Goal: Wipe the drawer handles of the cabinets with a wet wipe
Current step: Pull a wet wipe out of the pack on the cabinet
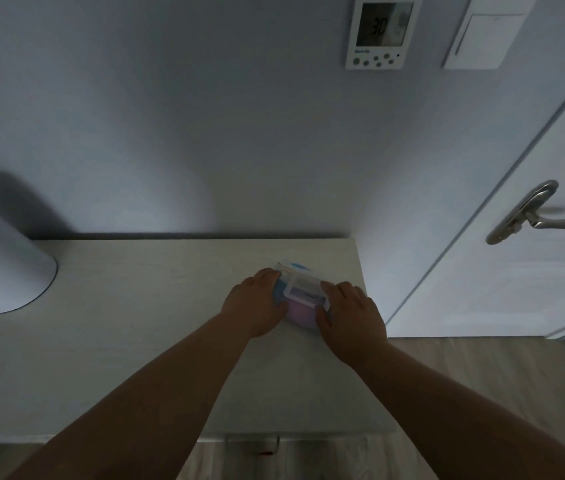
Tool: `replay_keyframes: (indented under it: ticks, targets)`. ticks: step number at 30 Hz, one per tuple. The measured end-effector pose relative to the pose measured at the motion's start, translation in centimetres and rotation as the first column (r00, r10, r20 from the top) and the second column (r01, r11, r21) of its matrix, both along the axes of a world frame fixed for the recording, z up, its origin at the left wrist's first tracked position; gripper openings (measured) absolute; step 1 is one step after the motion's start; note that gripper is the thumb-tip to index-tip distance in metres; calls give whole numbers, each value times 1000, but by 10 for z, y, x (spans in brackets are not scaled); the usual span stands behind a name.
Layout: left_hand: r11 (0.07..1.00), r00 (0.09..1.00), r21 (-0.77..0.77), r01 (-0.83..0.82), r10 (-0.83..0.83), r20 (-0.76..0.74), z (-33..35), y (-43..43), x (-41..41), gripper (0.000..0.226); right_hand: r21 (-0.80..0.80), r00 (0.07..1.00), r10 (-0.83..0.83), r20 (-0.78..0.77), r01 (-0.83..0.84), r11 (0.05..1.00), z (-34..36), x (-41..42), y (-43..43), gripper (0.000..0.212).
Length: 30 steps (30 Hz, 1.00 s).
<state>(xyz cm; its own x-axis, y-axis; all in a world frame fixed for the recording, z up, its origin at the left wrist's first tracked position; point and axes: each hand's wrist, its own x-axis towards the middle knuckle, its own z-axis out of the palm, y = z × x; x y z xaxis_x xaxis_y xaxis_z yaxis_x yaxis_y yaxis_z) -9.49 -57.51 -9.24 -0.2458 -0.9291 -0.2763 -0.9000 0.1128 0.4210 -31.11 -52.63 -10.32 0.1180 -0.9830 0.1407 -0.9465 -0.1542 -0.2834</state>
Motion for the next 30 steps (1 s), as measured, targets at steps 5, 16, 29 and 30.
replay_keyframes:
  ticks: [5,16,29,30]
  targets:
    - [1000,999,5,25,-24,-45,-3,-18,-6,93,69,1000,-19,10,18,997,-7,-5,-13,60]
    - [983,983,18,184,-185,20,-26,-25,-7,101,215,1000,-1,-17,4,977,-26,-6,-16,78]
    - [980,998,-197,17,-6,56,-56,60,8,90,263,989,110,99,-132,956,-31,1,22,64]
    - [972,998,-237,6,8,58,-58,70,10,86,261,986,108,123,-137,956,-32,2,29,66]
